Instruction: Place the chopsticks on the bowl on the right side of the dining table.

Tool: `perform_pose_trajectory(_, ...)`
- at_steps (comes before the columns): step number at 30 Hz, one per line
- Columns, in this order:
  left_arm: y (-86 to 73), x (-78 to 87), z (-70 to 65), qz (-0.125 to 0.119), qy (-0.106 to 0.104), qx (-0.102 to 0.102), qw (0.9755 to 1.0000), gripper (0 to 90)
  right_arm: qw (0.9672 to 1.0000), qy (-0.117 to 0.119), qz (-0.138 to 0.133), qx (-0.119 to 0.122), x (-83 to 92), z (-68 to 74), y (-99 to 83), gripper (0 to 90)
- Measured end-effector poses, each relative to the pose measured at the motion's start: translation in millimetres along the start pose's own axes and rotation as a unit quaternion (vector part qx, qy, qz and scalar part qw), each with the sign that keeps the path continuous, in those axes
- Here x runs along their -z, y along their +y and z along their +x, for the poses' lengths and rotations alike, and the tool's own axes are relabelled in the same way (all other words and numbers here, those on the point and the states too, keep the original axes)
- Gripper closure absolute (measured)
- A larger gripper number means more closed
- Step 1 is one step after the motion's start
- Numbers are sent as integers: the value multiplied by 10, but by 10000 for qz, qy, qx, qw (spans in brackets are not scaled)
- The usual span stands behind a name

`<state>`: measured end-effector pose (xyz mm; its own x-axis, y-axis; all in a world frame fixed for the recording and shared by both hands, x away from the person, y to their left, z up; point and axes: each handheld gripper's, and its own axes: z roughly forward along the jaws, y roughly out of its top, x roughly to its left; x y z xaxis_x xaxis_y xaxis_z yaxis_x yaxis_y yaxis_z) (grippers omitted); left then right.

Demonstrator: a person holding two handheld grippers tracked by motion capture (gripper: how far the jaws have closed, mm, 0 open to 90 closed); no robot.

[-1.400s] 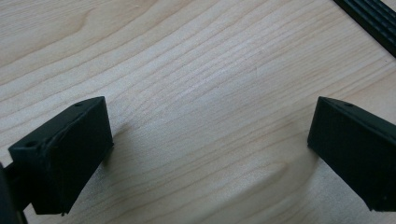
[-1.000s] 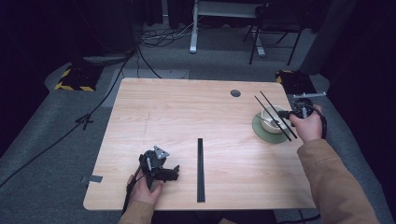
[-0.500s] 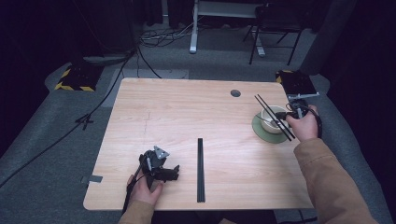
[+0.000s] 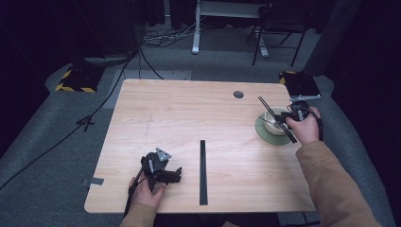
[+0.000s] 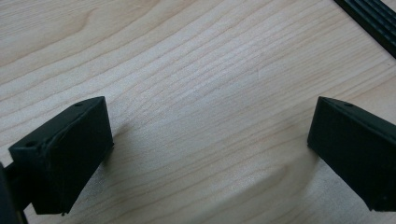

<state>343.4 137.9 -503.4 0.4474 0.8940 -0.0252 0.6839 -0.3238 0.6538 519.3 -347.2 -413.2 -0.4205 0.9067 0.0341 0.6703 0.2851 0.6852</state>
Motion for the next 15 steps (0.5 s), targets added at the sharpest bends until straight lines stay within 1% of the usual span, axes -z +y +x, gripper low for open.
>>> perform_pose_trajectory(3, 0, 0, 0, 0, -1, -1, 10000, 3, 9999, -54, 78, 52, -39, 26, -5, 610)
perform_pose_trajectory(6, 0, 0, 0, 0, 0, -1, 10000, 2, 9992, -199, 188, 279, -56, 44, -10, 728)
perform_pose_trajectory(8, 0, 0, 0, 0, -1, 1, 10000, 3, 9985, -174, 228, 473, -66, 60, -16, 782)
perform_pose_trajectory(9, 0, 0, 0, 0, -1, -1, 10000, 3, 9980, -159, 252, 555, -68, 74, -20, 792)
perform_pose_trajectory(13, 0, 0, 0, 0, -1, 0, 10000, 3, 9970, -37, 278, 726, -64, 117, -32, 801)
perform_pose_trajectory(14, 0, 0, 0, 0, -1, -1, 10000, 3, 9967, -3, 280, 765, -60, 123, -33, 790)
perform_pose_trajectory(15, 0, 0, 0, -1, -1, 1, 10000, 3, 9968, 53, 270, 755, -50, 128, -35, 752)
